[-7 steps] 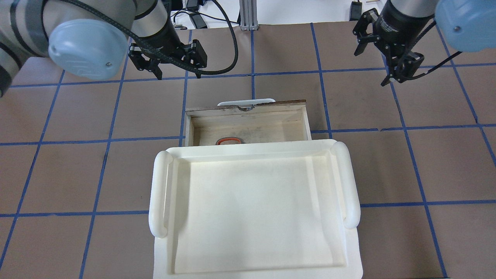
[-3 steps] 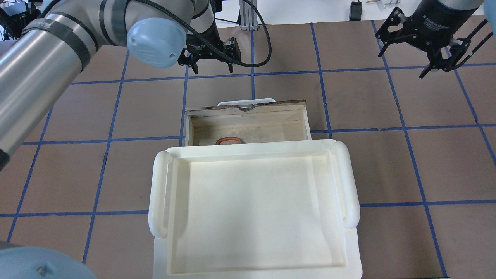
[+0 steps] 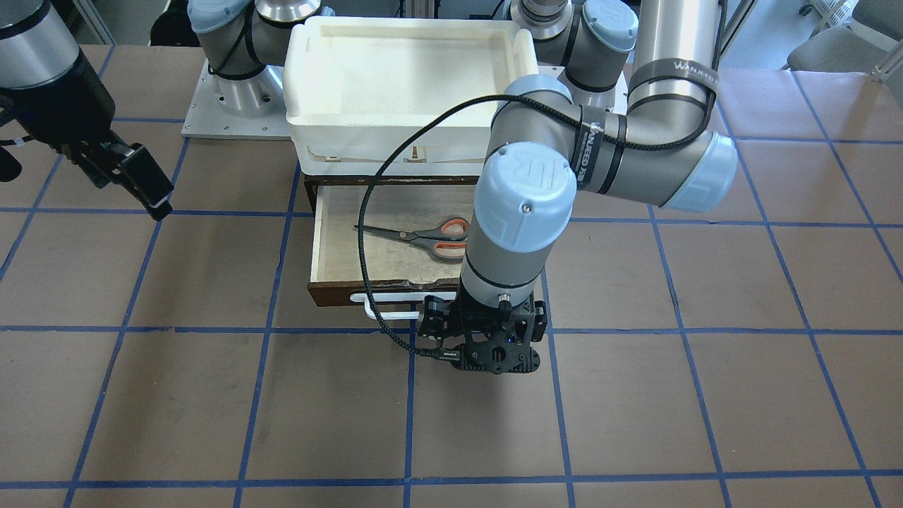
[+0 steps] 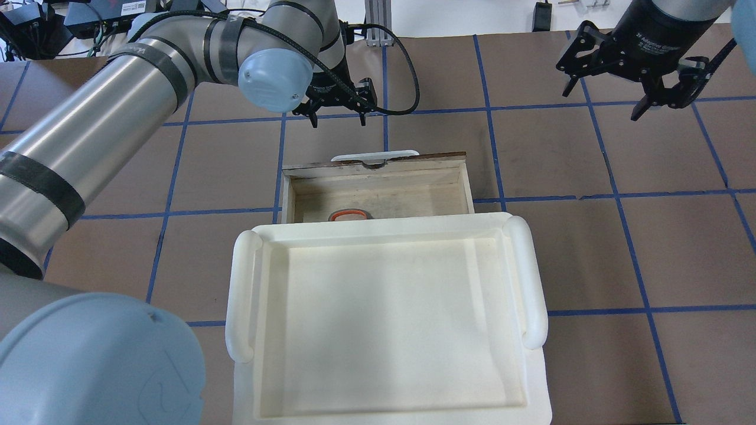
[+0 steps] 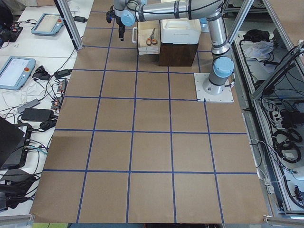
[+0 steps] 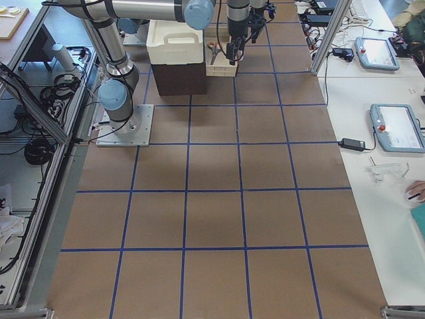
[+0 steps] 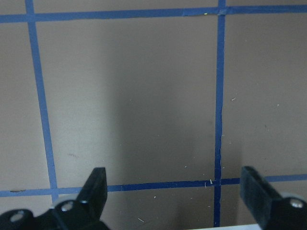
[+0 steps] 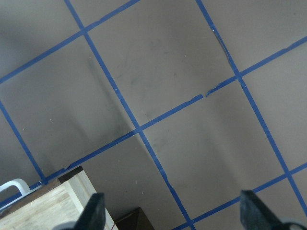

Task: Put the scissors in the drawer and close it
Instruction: 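Raise the right gripper away while the left gripper moves above the drawer handle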

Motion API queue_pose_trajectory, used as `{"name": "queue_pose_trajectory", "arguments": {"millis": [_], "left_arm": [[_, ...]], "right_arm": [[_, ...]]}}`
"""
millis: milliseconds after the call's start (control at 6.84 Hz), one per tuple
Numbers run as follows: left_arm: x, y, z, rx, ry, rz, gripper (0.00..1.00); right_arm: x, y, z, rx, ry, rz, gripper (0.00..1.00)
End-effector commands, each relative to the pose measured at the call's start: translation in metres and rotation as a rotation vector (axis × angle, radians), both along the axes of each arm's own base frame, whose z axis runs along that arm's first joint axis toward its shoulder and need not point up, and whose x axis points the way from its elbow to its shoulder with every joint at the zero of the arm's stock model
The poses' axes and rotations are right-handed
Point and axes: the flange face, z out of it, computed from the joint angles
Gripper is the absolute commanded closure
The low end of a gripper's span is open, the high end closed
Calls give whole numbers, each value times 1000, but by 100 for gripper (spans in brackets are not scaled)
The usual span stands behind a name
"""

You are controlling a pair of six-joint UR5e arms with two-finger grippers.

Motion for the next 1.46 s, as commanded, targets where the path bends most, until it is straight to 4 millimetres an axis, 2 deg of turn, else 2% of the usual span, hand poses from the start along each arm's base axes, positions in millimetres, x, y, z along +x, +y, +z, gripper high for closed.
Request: {"name": "queue_pose_trajectory", "arguments": {"millis": [0, 439, 585, 731, 1316], "left_arm": [[0, 2, -17, 70, -14, -1, 0], [1, 13, -12, 151, -16, 2, 0], [1, 14, -13, 159, -15, 2, 0], [0, 17, -11, 176, -7, 4, 0], [2, 26, -7, 223, -17, 32, 0]], "right_arm": [[22, 6, -3, 13, 12, 58, 0], [19, 1, -11, 27, 42, 60, 0], [19, 3, -13, 39, 42, 77, 0], [19, 2, -13, 35, 45, 179, 0], [20, -2, -15, 28, 43, 203, 0]]}}
